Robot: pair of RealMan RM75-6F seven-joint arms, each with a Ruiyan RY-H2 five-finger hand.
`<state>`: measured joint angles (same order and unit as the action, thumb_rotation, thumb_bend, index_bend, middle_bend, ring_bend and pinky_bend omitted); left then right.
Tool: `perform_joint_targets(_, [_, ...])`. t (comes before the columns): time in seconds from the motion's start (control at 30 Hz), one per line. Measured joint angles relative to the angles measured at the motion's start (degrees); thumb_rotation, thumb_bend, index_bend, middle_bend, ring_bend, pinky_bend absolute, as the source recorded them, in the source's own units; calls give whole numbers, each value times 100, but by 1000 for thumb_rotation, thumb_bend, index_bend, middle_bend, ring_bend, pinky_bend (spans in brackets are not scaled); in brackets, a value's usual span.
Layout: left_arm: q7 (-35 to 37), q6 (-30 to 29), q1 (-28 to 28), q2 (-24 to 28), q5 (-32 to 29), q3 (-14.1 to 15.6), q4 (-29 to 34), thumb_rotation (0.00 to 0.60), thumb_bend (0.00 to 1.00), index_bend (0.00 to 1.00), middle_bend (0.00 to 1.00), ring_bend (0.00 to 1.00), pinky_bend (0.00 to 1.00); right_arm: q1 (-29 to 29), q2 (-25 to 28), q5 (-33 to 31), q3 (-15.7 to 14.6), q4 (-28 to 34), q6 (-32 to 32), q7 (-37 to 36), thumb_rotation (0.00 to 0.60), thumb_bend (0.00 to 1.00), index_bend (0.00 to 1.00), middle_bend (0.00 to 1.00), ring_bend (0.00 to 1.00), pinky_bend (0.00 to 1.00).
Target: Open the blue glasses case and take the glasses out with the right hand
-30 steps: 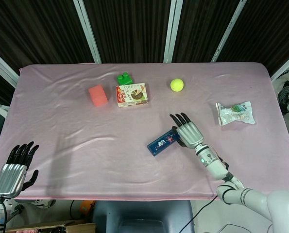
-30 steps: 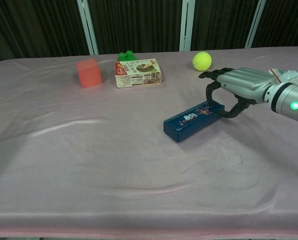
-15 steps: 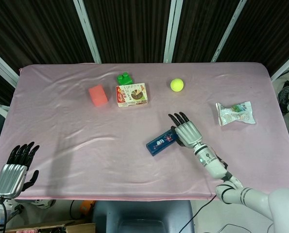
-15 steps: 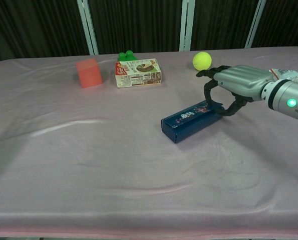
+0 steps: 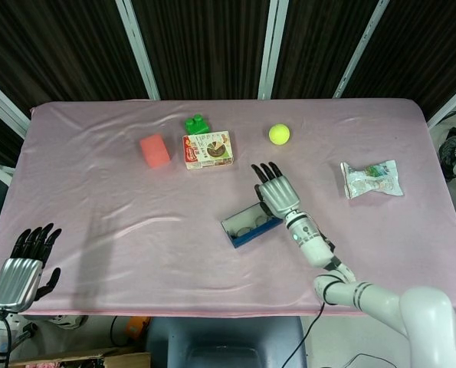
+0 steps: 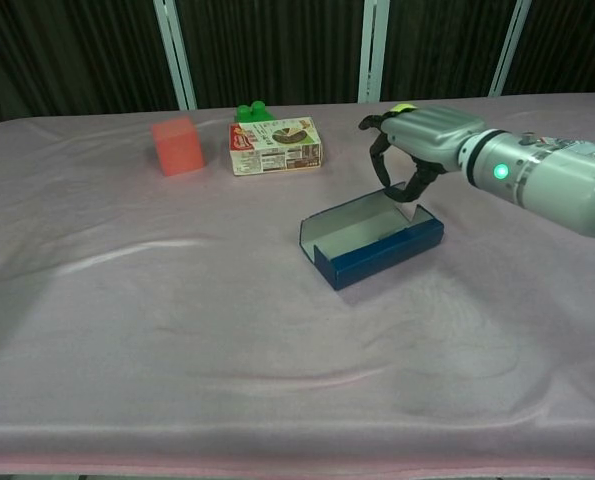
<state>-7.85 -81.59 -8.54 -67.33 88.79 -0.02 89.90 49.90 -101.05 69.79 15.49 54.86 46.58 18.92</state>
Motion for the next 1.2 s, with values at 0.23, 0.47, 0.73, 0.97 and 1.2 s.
perform_joint_targets(0.23, [18, 3, -8, 6, -29, -18, 8, 600, 399, 0, 0, 0, 0, 556, -542, -797, 503, -775, -427, 401, 600, 451, 133, 50, 0, 0])
perform_joint_targets(0.47, [74, 19, -24, 23, 8, -3, 3, 600, 400, 0, 0, 0, 0, 311, -61, -541, 251, 192, -298, 244, 600, 433, 294, 29, 0, 0])
perform_joint_targets(0.73, [28, -44, 4, 14, 90, 41, 42, 600, 399, 0, 0, 0, 0, -229, 1268, 48, -416, 2392, -107, 40, 600, 434, 388, 29, 0, 0])
perform_joint_targets(0.97, [45, -120, 33, 35, 209, 94, 66, 600, 400, 0, 0, 0, 0, -407, 1641, 173, -889, 2989, -163, 181, 600, 433, 416, 30, 0, 0])
perform_joint_targets(1.2, [166, -192, 59, 81, 278, 113, 62, 600, 399, 0, 0, 0, 0, -272, 1245, -108, -913, 2850, -262, 433, 600, 433, 424, 30, 0, 0])
